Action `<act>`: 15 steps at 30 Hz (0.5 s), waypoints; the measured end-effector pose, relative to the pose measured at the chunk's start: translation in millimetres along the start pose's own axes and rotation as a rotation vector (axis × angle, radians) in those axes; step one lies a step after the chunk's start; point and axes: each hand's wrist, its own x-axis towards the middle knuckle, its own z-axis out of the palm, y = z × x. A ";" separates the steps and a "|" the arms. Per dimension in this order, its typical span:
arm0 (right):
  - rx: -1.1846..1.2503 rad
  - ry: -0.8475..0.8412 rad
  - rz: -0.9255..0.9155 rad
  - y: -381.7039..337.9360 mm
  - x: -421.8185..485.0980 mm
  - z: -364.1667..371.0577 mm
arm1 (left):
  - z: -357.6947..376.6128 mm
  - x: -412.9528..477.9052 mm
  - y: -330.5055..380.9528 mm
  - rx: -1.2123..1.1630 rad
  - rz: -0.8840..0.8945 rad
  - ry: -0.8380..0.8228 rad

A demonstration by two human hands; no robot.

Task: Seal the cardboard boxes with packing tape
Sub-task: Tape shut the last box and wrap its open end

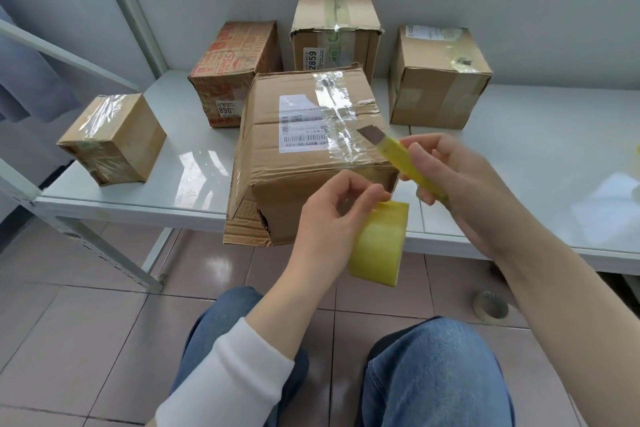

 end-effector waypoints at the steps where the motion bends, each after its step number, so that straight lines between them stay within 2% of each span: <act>1: -0.031 -0.006 -0.012 -1.0 -2.5 -1.5 | 4.1 3.3 3.1 0.009 0.004 -0.024; 4: -0.148 0.092 -0.079 -2.0 -6.5 -10.3 | 20.0 10.4 8.0 0.037 0.010 -0.072; 9: -0.118 0.306 -0.095 3.1 -6.0 -39.3 | 49.9 22.7 4.3 0.067 0.022 -0.117; 15: -0.194 0.357 -0.005 12.7 1.1 -66.6 | 71.3 36.3 1.3 0.075 0.005 -0.159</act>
